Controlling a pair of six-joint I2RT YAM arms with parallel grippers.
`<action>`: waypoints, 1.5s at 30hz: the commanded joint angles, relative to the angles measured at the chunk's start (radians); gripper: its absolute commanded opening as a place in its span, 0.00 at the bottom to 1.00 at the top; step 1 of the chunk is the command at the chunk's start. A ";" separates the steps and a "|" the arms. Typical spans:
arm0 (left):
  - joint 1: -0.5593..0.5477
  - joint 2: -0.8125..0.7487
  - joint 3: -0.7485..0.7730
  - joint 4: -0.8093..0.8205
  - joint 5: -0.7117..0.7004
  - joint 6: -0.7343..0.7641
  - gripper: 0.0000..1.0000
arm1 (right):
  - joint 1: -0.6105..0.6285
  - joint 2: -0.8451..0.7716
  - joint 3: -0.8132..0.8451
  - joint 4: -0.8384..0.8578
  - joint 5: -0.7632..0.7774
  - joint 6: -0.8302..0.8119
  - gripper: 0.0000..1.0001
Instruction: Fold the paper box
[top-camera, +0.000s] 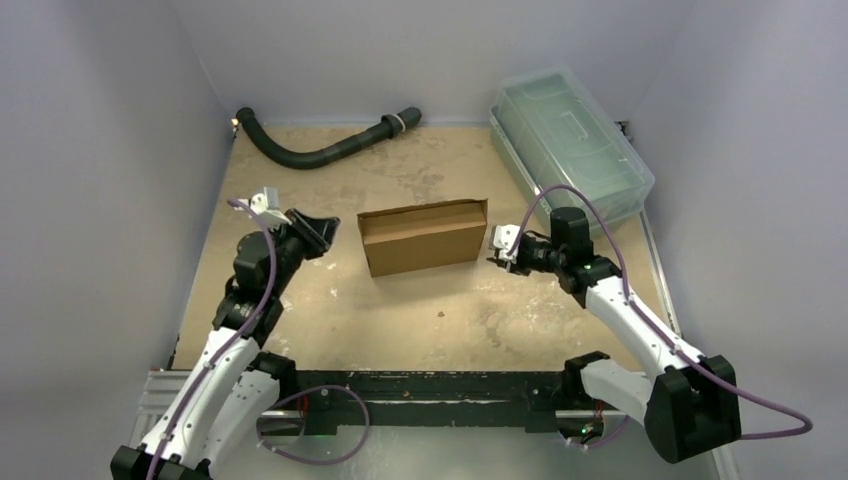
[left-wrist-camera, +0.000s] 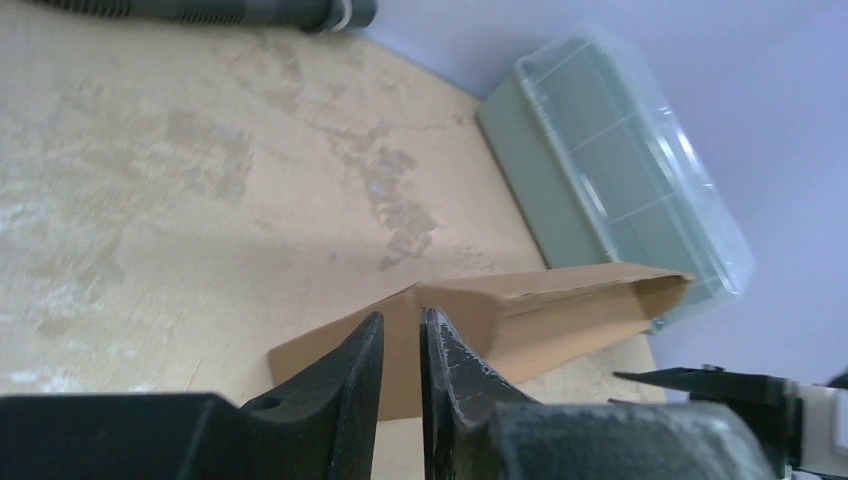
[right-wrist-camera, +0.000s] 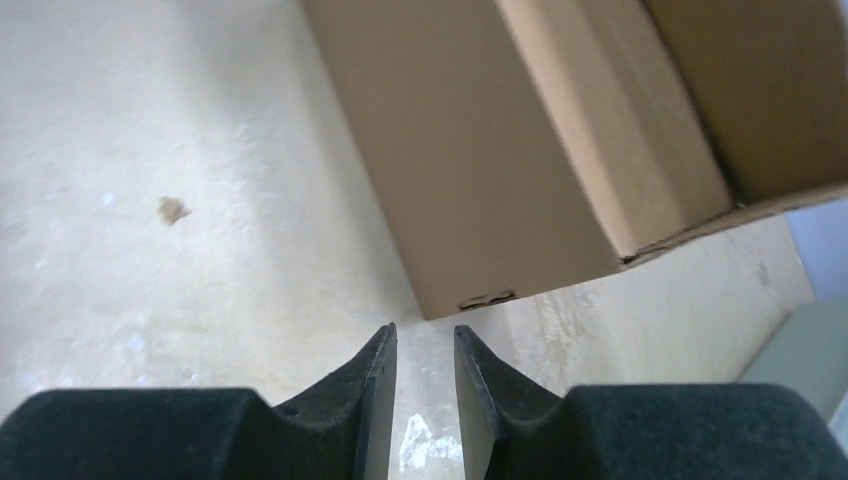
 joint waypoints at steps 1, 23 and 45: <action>0.007 -0.014 0.157 -0.083 0.079 0.112 0.21 | -0.039 -0.039 0.082 -0.323 -0.215 -0.257 0.32; 0.007 0.260 0.213 0.109 0.374 0.023 0.21 | -0.068 -0.029 0.112 -0.332 -0.205 -0.196 0.32; 0.007 0.258 0.194 0.018 0.352 0.075 0.12 | -0.107 -0.059 0.355 -0.304 -0.309 0.230 0.32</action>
